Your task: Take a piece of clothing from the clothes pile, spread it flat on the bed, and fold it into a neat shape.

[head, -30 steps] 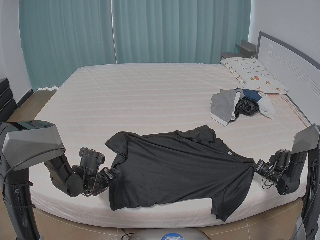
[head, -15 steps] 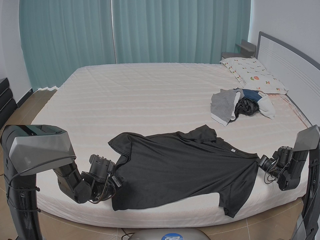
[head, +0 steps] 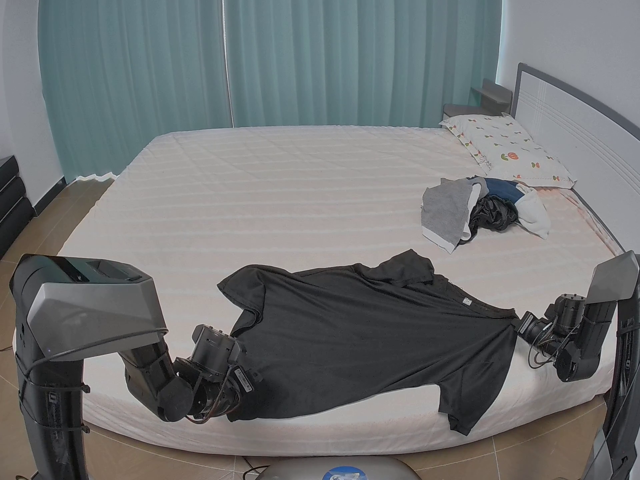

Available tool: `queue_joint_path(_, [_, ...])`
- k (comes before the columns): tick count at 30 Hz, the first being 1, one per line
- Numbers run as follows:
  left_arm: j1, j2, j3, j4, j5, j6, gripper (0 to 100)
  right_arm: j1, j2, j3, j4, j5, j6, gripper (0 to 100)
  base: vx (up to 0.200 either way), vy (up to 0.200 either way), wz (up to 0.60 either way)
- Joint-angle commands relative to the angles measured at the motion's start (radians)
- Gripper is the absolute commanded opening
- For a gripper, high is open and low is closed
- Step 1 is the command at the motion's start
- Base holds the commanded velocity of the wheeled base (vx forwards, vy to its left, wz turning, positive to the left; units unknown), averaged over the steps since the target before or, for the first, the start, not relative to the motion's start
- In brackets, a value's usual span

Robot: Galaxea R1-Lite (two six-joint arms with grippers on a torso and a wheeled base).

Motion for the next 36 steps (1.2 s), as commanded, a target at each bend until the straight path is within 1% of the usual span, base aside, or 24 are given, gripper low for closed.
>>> queue_joint_path(1, [-0.048, 0.000, 0.032, 0.000, 0.001, 0.020, 100, 0.000, 0.000, 0.001, -0.001, 0.001, 0.000, 0, 0.000, 0.000, 0.00])
queue_joint_path(12, [-0.071, 0.012, 0.020, 0.001, 0.024, 0.031, 100, 0.004, -0.003, 0.003, -0.004, 0.001, 0.000, 0, 0.000, 0.000, 0.00])
queue_joint_path(16, [-0.071, 0.025, 0.021, 0.000, 0.038, 0.072, 100, 0.004, -0.003, 0.004, -0.004, 0.001, 0.000, 0, 0.000, 0.000, 0.00])
queue_joint_path(18, [-0.071, 0.028, 0.020, 0.000, 0.051, 0.074, 100, 0.006, -0.006, 0.007, -0.005, 0.001, 0.000, 0, 0.000, 0.000, 0.00])
queue_joint_path(19, [-0.071, 0.029, 0.020, 0.000, 0.051, 0.074, 0, 0.006, -0.006, 0.009, -0.005, 0.001, 0.000, 0, 0.000, 0.000, 0.00])
queue_joint_path(29, [-0.059, 0.031, 0.014, 0.000, 0.053, 0.064, 0, 0.009, -0.004, 0.012, -0.007, 0.001, 0.000, 0, 0.000, 0.000, 0.00])
queue_joint_path(30, [-0.059, 0.029, 0.014, 0.000, 0.054, 0.064, 0, 0.012, -0.006, 0.013, -0.010, 0.002, 0.000, 100, 0.000, 0.000, 0.00])
queue_joint_path(34, [-0.051, 0.023, 0.015, 0.000, 0.054, 0.064, 0, 0.017, -0.023, 0.047, -0.034, 0.004, -0.002, 100, 0.000, 0.000, 0.00])
queue_joint_path(36, [-0.042, 0.017, 0.020, 0.000, 0.054, 0.064, 0, 0.024, -0.067, 0.075, -0.030, 0.007, -0.003, 100, 0.000, 0.000, 0.00])
